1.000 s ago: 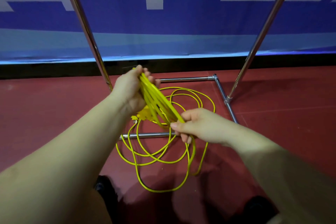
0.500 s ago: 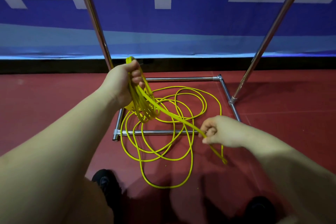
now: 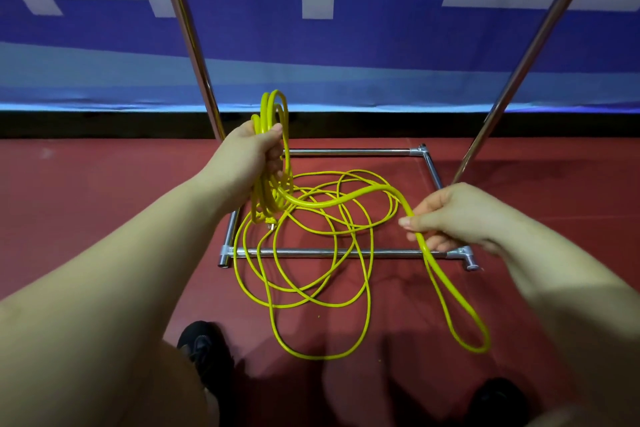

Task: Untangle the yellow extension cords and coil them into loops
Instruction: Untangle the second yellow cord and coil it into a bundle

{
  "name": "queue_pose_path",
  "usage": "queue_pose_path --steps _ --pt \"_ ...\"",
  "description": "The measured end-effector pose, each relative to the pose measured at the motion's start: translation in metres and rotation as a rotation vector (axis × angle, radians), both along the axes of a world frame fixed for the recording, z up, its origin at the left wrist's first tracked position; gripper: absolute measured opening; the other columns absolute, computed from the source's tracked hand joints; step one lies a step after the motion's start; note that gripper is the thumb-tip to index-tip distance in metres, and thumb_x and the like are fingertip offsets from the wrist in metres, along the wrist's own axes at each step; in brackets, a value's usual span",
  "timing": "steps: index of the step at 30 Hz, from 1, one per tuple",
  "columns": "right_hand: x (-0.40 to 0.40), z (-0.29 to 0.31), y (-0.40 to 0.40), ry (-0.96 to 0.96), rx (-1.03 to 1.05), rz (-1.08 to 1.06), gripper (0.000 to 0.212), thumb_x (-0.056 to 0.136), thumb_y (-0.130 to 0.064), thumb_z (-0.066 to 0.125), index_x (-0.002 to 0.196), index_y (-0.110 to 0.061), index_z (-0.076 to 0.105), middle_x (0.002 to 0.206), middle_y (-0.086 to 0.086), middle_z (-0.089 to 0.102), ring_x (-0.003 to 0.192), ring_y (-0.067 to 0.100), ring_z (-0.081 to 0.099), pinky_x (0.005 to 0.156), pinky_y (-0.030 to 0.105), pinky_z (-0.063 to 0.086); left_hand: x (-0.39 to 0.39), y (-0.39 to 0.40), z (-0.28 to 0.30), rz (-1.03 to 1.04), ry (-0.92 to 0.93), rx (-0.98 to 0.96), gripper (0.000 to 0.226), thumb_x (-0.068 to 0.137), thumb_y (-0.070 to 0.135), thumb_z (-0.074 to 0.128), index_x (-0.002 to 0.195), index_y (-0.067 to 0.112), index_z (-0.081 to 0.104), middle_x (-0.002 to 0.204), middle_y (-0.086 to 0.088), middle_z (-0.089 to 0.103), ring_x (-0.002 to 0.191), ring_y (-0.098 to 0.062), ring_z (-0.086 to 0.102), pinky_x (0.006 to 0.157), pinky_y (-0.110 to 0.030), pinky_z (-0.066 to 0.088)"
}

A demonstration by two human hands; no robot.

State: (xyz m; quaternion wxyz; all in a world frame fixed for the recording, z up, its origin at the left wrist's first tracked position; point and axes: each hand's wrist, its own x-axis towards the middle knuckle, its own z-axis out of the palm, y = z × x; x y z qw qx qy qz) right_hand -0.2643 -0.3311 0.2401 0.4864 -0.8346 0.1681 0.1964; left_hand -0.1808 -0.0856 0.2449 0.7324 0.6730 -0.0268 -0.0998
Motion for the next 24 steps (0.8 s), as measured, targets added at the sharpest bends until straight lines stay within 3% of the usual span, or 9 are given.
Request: queue_pose_path --steps 4,7,13,15,18,21,24 --pt "0.001 0.005 0.008 0.103 0.170 -0.107 0.014 0.078 -0.022 0.072 0.076 -0.011 0.063 0.064 0.001 0.070 0.040 0.003 0.056 0.041 0.014 0.047 -0.001 0.000 -0.004 0.013 -0.089 0.212 0.025 0.100 0.016 0.042 0.075 0.018 0.039 0.058 0.003 0.037 0.048 -0.010 0.036 0.055 -0.027 0.037" --pt "0.002 0.014 0.011 0.117 0.343 -0.158 0.017 0.070 -0.024 0.071 0.078 -0.012 0.062 0.059 -0.003 0.069 0.043 0.004 0.059 0.042 0.013 0.047 -0.001 -0.002 -0.007 0.028 -0.108 0.261 0.023 0.100 0.017 0.042 0.077 0.019 0.040 0.062 0.001 0.038 0.051 -0.012 0.036 0.055 -0.028 0.038" --pt "-0.004 0.033 0.019 0.028 0.640 -0.136 0.022 0.061 -0.032 0.060 0.070 -0.012 0.058 0.049 -0.006 0.055 0.035 0.002 0.044 0.036 0.014 0.037 0.000 -0.008 -0.017 -0.018 -0.107 0.411 0.020 0.099 0.028 0.044 0.079 0.025 0.043 0.066 0.000 0.044 0.055 -0.016 0.042 0.060 -0.032 0.041" --pt "-0.009 0.038 0.021 0.011 0.597 0.028 0.018 0.062 -0.027 0.059 0.069 -0.011 0.057 0.050 -0.004 0.057 0.038 0.003 0.047 0.040 0.013 0.040 0.000 -0.010 -0.019 -0.027 -0.091 0.406 0.021 0.099 0.028 0.044 0.078 0.025 0.043 0.067 0.000 0.044 0.057 -0.015 0.042 0.060 -0.032 0.041" --pt "-0.014 0.040 0.023 -0.045 0.376 0.274 0.018 0.061 -0.026 0.063 0.070 -0.011 0.060 0.057 -0.002 0.064 0.050 0.000 0.055 0.052 0.009 0.042 0.001 -0.011 -0.019 -0.022 -0.072 0.362 0.023 0.099 0.025 0.043 0.077 0.021 0.042 0.066 0.000 0.041 0.057 -0.015 0.038 0.061 -0.033 0.038" --pt "-0.014 0.038 0.019 -0.062 0.347 0.339 0.018 0.067 -0.030 0.063 0.069 -0.015 0.072 0.059 -0.005 0.058 0.042 0.001 0.040 0.042 0.010 0.030 0.002 -0.010 -0.019 -0.014 -0.050 0.332 0.023 0.100 0.023 0.043 0.078 0.019 0.041 0.065 0.000 0.039 0.056 -0.014 0.036 0.059 -0.032 0.037" --pt "-0.014 0.038 0.011 -0.008 0.477 0.390 0.010 0.079 -0.024 0.067 0.074 -0.020 0.076 0.055 -0.007 0.051 0.036 -0.001 0.026 0.036 0.010 0.020 0.005 -0.011 -0.017 0.041 -0.039 0.279 0.024 0.100 0.020 0.042 0.076 0.018 0.040 0.063 0.001 0.036 0.053 -0.014 0.033 0.056 -0.030 0.036"
